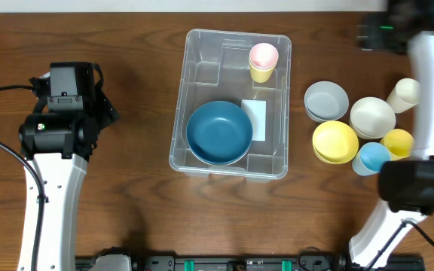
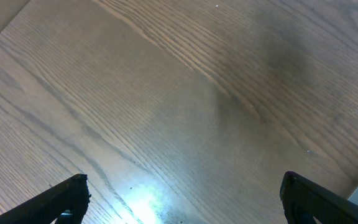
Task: Pack container
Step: 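Move the right gripper to the cream cup and grasp it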
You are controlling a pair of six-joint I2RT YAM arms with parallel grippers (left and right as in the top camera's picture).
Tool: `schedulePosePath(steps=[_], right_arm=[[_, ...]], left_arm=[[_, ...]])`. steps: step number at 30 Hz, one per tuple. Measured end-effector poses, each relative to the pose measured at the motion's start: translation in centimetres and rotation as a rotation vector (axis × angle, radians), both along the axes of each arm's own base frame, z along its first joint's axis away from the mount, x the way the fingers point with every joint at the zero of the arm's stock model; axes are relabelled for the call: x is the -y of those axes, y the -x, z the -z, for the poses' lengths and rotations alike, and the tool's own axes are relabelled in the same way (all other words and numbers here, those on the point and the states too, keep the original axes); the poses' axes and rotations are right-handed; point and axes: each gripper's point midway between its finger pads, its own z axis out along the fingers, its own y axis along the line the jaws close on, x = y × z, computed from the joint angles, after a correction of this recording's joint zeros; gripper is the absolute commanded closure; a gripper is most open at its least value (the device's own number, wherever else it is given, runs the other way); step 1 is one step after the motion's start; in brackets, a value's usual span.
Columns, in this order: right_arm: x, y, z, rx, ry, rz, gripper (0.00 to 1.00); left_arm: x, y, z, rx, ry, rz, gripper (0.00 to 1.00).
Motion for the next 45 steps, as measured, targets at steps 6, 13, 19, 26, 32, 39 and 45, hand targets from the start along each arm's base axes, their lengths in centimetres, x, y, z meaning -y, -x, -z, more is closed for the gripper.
schedulePosePath(steps=[6,13,19,26,32,39,45], right_arm=[[9.4,3.6,1.6,-0.036,-0.126,0.234,0.16],[14.5,6.3,4.2,-0.055,-0.225,0.372,0.15],[15.0,5.7,8.3,-0.062,-0.266,0.378,0.14],[14.9,4.0,13.2,-0.017,-0.300,0.340,0.14],[14.6,3.6,15.6,0.006,-0.321,0.324,0.18],[14.2,3.5,17.9,0.020,-0.334,0.314,0.40],[13.7,4.2,19.6,-0.003,-0.356,0.334,0.75]], left_arm=[[0.0,0.0,0.0,0.000,0.000,0.000,0.02],[0.0,0.0,0.0,0.000,0.000,0.000,0.02],[0.0,0.0,0.0,0.000,0.000,0.000,0.02],[0.0,0.0,0.0,0.000,0.000,0.000,0.02],[0.0,0.0,0.0,0.000,0.000,0.000,0.02],[0.0,0.0,0.0,0.000,0.000,0.000,0.02],[0.0,0.0,0.0,0.000,0.000,0.000,0.02]])
